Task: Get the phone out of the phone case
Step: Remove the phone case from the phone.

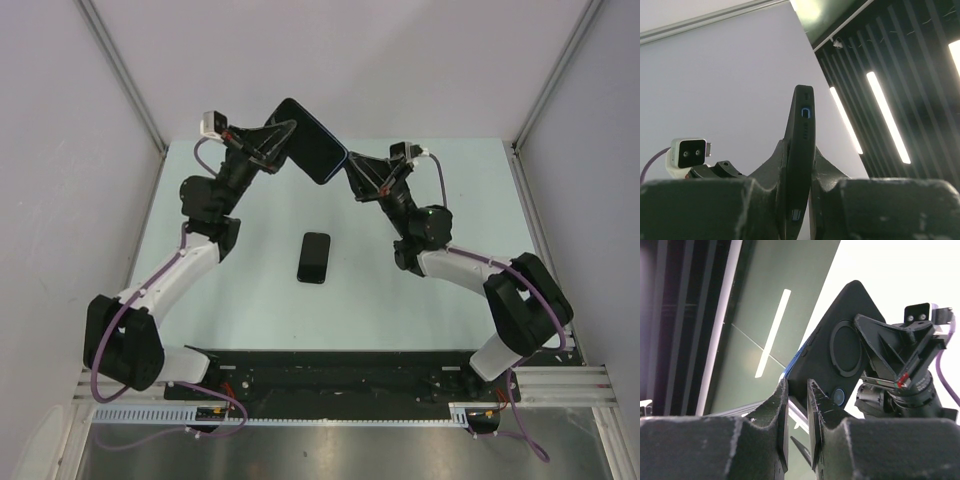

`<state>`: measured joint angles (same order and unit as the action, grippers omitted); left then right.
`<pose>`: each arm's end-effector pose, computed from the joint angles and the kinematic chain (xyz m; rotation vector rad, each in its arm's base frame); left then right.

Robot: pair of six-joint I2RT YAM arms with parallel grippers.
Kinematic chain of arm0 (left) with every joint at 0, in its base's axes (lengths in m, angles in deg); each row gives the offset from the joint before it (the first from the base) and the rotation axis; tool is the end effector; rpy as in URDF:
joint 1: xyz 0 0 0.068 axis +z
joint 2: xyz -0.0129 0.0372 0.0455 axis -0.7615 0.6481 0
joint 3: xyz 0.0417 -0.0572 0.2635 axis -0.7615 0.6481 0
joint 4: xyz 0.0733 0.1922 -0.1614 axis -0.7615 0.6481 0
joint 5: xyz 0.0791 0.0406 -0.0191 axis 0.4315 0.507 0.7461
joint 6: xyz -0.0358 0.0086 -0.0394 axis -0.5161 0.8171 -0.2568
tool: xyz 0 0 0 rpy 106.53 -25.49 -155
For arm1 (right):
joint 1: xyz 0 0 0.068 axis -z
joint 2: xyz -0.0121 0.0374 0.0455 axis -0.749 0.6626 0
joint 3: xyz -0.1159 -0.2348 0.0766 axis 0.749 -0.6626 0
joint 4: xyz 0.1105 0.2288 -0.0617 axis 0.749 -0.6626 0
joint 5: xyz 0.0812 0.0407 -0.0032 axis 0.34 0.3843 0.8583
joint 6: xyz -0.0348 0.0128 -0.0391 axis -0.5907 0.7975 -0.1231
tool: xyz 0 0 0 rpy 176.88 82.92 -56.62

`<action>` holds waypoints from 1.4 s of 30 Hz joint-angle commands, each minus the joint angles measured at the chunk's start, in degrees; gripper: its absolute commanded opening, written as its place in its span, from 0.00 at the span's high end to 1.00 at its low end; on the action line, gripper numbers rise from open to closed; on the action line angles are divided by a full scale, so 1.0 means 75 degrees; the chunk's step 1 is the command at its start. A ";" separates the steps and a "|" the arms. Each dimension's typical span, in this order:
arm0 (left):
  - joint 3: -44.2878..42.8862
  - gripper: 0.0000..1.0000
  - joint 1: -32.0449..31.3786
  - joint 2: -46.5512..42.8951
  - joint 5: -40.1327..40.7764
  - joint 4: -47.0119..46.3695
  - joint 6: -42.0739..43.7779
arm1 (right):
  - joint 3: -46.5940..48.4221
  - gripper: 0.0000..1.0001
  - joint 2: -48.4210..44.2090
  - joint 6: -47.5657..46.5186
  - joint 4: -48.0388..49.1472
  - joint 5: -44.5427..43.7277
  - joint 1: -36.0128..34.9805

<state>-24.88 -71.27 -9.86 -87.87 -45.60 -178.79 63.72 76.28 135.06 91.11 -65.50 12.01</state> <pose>0.2683 -0.1202 0.4151 -0.3926 1.1131 -2.1161 0.2639 0.2035 0.3443 0.3552 0.9296 2.3915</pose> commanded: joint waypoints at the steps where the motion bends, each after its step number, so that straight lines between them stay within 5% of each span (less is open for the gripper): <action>1: -0.1147 1.00 -0.0814 -0.0621 -0.1747 -0.4864 -0.1693 | -0.1138 1.00 0.0859 -0.1513 -0.1040 0.0976 0.0177; 9: -0.1159 1.00 -0.0814 -0.0621 -0.1783 -0.4841 -0.1670 | -0.0788 1.00 -0.0769 -0.4487 -0.6860 0.0590 0.0260; 18: -0.1042 1.00 -0.0907 -0.0715 -0.2028 -0.4455 -0.1460 | 0.0243 1.00 -0.1005 -0.6131 -1.0051 0.0015 0.0213; 27: -0.1076 1.00 -0.0919 -0.0750 -0.2298 -0.4103 -0.1295 | 0.0677 1.00 -0.0864 -0.7385 -1.1355 0.0670 0.0412; 33: -0.1135 1.00 -0.0943 -0.0680 -0.2486 -0.3892 -0.1225 | 0.0806 0.77 -0.0829 -0.8099 -1.1287 0.1898 0.0424; 42: -0.1065 1.00 -0.1024 -0.0516 -0.2930 -0.3482 -0.1155 | 0.0818 0.60 -0.0864 -0.8125 -1.0408 0.3447 0.0342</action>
<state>-26.45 -70.46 -8.72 -98.49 -44.07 -170.99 74.45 60.93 81.88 32.10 -42.69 16.28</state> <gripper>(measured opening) 0.188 0.397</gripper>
